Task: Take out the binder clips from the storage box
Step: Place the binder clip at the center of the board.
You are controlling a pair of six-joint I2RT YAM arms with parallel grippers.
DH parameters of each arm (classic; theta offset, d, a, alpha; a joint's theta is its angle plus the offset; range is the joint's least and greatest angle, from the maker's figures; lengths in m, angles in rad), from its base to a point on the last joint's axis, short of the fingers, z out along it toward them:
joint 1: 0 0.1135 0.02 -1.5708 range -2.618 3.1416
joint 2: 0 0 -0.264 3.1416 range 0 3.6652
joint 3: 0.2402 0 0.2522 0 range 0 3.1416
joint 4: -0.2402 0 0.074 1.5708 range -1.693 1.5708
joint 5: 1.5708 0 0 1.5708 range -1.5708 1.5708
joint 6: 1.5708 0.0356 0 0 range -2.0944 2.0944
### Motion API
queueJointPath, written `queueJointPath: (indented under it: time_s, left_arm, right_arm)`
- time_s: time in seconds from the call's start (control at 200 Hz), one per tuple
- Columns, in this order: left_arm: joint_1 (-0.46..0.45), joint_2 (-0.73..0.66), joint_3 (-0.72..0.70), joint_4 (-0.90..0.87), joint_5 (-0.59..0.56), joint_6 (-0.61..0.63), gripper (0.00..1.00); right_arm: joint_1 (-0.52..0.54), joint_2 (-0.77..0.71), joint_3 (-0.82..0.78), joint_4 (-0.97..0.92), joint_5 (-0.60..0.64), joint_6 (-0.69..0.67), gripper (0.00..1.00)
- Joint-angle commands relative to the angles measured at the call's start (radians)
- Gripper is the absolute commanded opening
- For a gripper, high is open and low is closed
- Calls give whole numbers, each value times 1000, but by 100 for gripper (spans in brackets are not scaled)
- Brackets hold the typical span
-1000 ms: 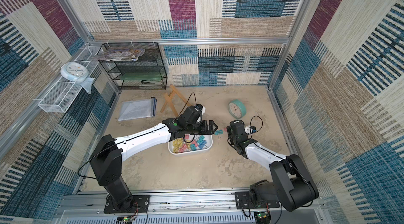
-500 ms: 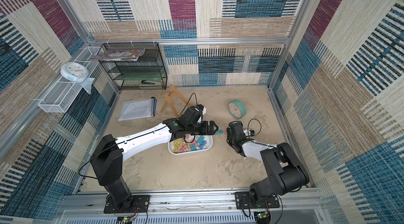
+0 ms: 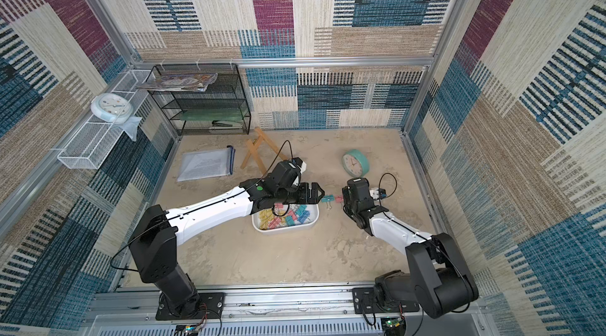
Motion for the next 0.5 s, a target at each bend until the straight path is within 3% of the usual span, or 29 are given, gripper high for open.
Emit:
queueJointPath:
  time_s: [0.0,0.11,0.245,0.416,0.491]
  left_arm:
    - [0,-21,-9,7,-45,30,99]
    - [0,-65,-34,-8,-111,52,99]
    - [2,-126,-104,7,-158,55,99]
    - [3,-191,-198,56,-209,39,99]
    - [3,-204,-206,57,-226,45,99]
  right_arm:
    - [1,-62,15,-149,44,-138,47]
    - [1,-149,-3,-148,40,-263,46]
    - [1,-223,-22,-29,-61,-471,47]
    - [1,-199,59,37,-335,-746,46]
    - [2,-140,144,-22,-472,-849,44]
